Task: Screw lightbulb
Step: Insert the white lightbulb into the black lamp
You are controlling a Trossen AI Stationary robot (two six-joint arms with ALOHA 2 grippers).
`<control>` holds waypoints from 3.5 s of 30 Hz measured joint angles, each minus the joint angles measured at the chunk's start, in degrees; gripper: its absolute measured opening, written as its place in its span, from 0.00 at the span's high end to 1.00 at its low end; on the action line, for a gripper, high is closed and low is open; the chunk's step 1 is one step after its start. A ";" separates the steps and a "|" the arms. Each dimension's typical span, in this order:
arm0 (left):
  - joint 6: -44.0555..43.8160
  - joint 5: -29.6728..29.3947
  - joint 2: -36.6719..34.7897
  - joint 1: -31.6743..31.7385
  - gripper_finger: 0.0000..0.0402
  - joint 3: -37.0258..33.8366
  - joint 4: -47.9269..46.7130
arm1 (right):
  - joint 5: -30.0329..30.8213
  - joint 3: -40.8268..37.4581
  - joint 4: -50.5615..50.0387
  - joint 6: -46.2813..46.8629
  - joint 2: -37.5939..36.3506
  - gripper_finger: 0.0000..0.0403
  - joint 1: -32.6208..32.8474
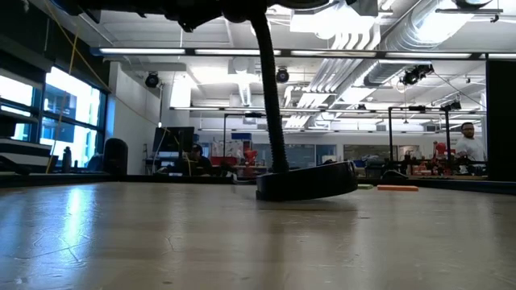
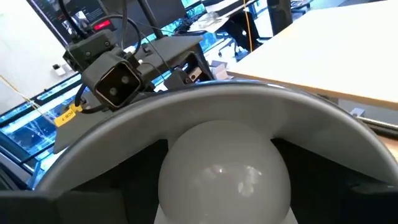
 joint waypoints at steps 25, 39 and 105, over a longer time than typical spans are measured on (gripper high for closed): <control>-2.85 20.06 0.02 10.14 0.38 0.11 -1.93 | -2.02 0.07 -1.42 2.28 0.07 0.31 0.15; 6.28 14.39 2.70 5.49 0.41 -0.12 2.08 | -1.93 0.04 -2.84 13.85 -0.15 0.33 0.24; 15.93 9.83 2.80 1.31 0.43 0.04 4.70 | -7.28 -0.07 -5.56 37.53 -1.04 0.31 3.00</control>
